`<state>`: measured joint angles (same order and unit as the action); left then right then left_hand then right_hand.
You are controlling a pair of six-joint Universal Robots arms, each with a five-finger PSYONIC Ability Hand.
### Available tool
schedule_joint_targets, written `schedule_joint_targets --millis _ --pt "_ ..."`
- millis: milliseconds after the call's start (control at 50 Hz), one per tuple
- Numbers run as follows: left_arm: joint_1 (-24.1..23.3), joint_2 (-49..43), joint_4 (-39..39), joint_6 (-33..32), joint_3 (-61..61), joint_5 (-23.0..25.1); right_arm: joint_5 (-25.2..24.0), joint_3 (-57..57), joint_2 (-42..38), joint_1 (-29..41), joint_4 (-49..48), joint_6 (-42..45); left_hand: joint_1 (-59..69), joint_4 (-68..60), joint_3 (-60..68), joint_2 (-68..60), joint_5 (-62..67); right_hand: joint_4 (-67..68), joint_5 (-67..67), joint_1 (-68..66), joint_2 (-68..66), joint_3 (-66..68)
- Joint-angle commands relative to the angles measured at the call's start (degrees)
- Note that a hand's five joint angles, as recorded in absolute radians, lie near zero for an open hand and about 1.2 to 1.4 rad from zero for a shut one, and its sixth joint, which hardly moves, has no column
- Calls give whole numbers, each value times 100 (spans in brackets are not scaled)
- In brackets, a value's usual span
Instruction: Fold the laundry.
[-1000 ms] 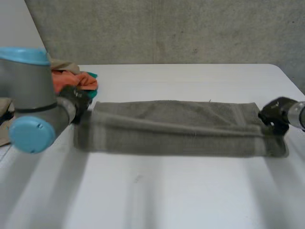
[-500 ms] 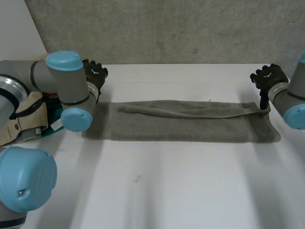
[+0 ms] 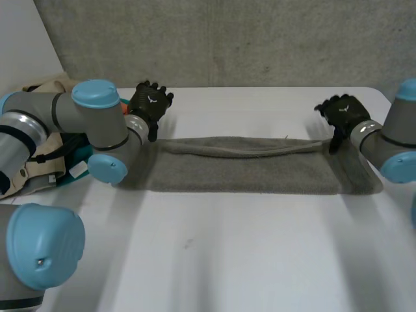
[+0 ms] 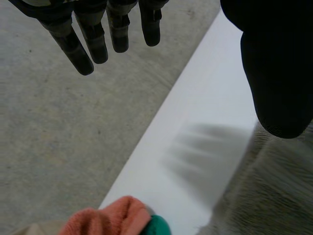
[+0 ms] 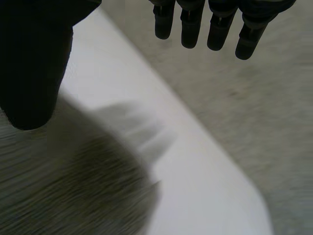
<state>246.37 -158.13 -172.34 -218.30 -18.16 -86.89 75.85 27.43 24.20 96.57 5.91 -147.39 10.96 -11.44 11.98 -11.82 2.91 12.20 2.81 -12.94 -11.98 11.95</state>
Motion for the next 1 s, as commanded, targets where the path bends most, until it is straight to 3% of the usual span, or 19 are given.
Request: schedule_joint_targets --millis 20,100,180,360,500,720,800,920,1000 --pt "-10 -114 -1 182 550 -328 817 -1011 -863 55 -1566 -650 -96 144 -198 182 -291 -220 -281 294 198 -195" --pt "-2 88 25 384 375 -460 914 -1407 -1058 99 -1251 -633 -96 144 -198 182 -291 -220 -281 294 198 -195" --pt "33 448 34 543 -90 -434 923 -1145 -689 37 -583 -694 -96 144 -198 182 -291 -220 -281 294 198 -195" --pt "77 1125 -116 850 -1179 -101 142 865 891 -138 252 -835 -96 144 -198 182 -291 -220 -281 294 198 -195" --pt "148 1425 -116 1053 -1664 -91 -465 1440 1210 2 402 -1045 -96 144 -198 182 -291 -220 -281 294 198 -195" --pt "209 1680 -72 1097 -2086 -65 -334 167 60 669 447 -1441 -96 144 -198 182 -291 -220 -281 294 198 -195" --pt "209 1741 -72 1105 -2218 -65 -44 -615 -494 819 280 -1573 -96 144 -198 182 -291 -220 -281 294 198 -195" --pt "192 1803 -63 1158 -2271 -83 518 -2206 -1803 978 -958 -1556 -96 144 -198 182 -291 -220 -281 294 198 -195" --pt "157 1855 -19 1263 -2288 -91 957 -2498 -1919 1004 -1144 -1476 -96 144 -198 182 -291 -220 -281 294 198 -195"
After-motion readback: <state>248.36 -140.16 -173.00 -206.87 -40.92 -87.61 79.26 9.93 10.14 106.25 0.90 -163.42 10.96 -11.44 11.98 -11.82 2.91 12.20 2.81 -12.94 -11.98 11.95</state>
